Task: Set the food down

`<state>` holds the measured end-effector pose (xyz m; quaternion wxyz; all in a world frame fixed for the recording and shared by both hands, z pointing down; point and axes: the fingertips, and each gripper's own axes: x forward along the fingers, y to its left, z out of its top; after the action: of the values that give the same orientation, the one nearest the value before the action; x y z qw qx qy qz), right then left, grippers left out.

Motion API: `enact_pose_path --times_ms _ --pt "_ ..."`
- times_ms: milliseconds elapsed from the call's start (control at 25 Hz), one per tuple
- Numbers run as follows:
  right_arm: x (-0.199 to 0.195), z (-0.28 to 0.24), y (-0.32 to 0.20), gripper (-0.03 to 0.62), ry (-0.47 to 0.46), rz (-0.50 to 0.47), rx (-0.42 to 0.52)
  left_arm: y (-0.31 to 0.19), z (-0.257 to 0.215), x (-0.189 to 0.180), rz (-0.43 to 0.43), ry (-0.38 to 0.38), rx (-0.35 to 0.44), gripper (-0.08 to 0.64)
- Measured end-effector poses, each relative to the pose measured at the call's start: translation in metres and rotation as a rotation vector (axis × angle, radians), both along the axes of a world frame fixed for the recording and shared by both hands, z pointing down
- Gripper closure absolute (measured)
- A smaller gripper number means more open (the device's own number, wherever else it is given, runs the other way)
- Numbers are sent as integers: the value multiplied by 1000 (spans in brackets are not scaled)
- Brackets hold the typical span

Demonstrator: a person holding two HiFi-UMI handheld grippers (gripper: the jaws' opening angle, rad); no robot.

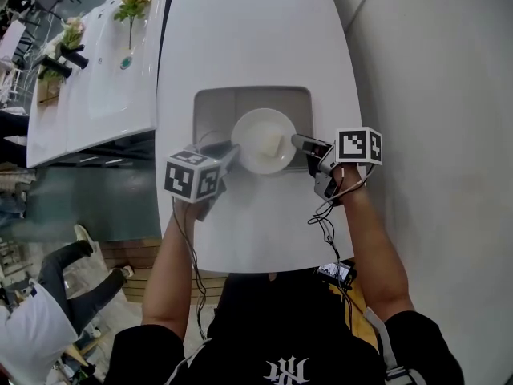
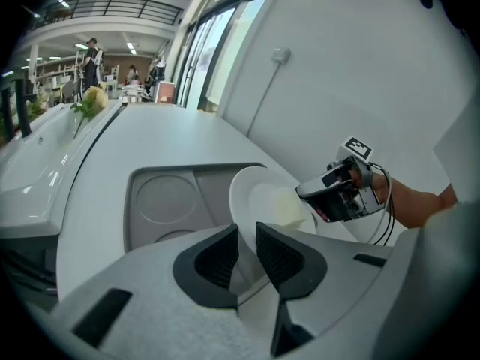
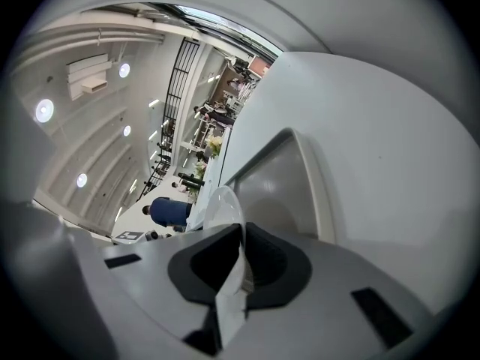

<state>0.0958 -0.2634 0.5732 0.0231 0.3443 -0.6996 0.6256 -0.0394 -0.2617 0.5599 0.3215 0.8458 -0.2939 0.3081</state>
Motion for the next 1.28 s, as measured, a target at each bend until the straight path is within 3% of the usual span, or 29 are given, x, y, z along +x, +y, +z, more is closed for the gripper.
enact_pose_path --times_ms 200,360,680,800,1280 --pt "5 13 -11 574 59 -3 1 -16 14 6 23 -40 -8 488" --pt "7 18 -14 574 164 -33 27 -18 23 9 39 -75 -5 488" --pt "6 20 -14 572 318 -123 54 -19 34 5 77 -226 26 488" --pt "6 23 -15 572 371 -154 73 -19 36 5 74 -243 31 488" --pt "2 35 -20 520 772 -381 315 -16 43 15 128 -441 137 486"
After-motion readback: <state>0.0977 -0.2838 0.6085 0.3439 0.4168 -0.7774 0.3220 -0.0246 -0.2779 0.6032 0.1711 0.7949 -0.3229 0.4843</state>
